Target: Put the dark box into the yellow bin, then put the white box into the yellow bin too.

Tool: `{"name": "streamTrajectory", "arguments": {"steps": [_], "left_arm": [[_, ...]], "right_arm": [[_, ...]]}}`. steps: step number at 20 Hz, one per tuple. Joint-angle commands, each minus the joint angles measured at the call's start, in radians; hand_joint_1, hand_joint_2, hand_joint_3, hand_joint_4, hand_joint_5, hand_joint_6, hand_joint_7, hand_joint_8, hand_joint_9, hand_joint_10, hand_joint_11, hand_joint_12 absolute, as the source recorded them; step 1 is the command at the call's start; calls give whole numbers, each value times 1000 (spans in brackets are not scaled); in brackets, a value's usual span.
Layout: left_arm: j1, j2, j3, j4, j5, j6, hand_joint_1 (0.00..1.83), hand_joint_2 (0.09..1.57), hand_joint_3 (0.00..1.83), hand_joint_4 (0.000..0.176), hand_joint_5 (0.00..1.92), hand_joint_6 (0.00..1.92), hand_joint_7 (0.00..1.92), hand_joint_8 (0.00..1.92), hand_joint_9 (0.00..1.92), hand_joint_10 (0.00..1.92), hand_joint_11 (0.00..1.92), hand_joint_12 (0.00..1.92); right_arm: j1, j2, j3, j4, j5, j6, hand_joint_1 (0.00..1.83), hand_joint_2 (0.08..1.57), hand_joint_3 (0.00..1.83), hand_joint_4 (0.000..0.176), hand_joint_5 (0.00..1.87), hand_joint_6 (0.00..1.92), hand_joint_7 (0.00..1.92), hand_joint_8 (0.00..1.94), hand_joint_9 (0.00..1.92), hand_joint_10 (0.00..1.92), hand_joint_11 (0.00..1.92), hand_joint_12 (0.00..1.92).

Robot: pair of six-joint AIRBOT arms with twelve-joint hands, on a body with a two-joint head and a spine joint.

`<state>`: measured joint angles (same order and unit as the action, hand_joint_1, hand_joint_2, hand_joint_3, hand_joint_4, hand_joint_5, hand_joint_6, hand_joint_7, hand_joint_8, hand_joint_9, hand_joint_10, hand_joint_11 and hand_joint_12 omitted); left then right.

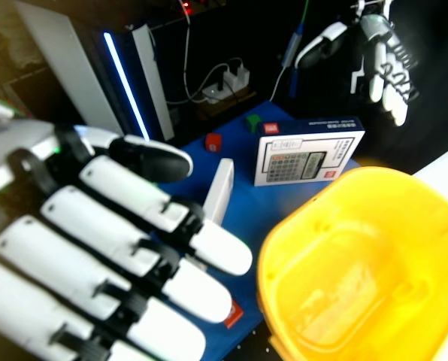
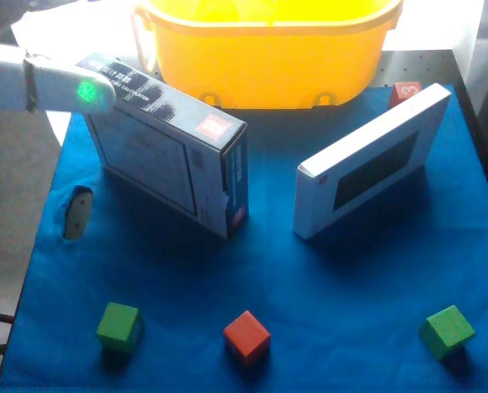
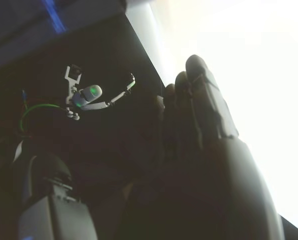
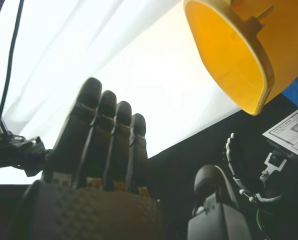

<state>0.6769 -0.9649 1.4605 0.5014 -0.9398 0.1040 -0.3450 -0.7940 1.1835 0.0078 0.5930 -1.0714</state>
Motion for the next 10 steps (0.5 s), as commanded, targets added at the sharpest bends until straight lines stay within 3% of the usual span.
{"name": "streamTrajectory", "arguments": {"steps": [1, 3, 8, 10], "left_arm": [[-15, -10, 7, -56, -79, -12, 455, 829, 0, 0, 211, 4, 229, 5, 227, 6, 235, 61], [-17, -37, 27, -21, -62, -46, 613, 825, 0, 0, 229, 8, 248, 9, 234, 6, 217, 52], [-24, -85, 65, 43, -21, -91, 533, 931, 11, 0, 188, 0, 229, 1, 249, 3, 227, 62], [-25, -93, 70, 53, -16, -99, 599, 906, 0, 0, 232, 17, 239, 7, 268, 10, 259, 79]], "right_arm": [[19, -3, 2, 12, 119, 0, 79, 1086, 0, 0, 464, 9, 524, 5, 537, 4, 560, 12], [19, -3, 2, 12, 119, 0, 62, 1098, 2, 0, 437, 0, 507, 0, 522, 0, 550, 8], [19, -3, 2, 11, 119, 0, 52, 1099, 1, 0, 423, 0, 509, 2, 522, 3, 550, 8], [19, -3, 2, 11, 119, 0, 49, 1106, 3, 0, 436, 5, 517, 5, 527, 4, 556, 10]]}}
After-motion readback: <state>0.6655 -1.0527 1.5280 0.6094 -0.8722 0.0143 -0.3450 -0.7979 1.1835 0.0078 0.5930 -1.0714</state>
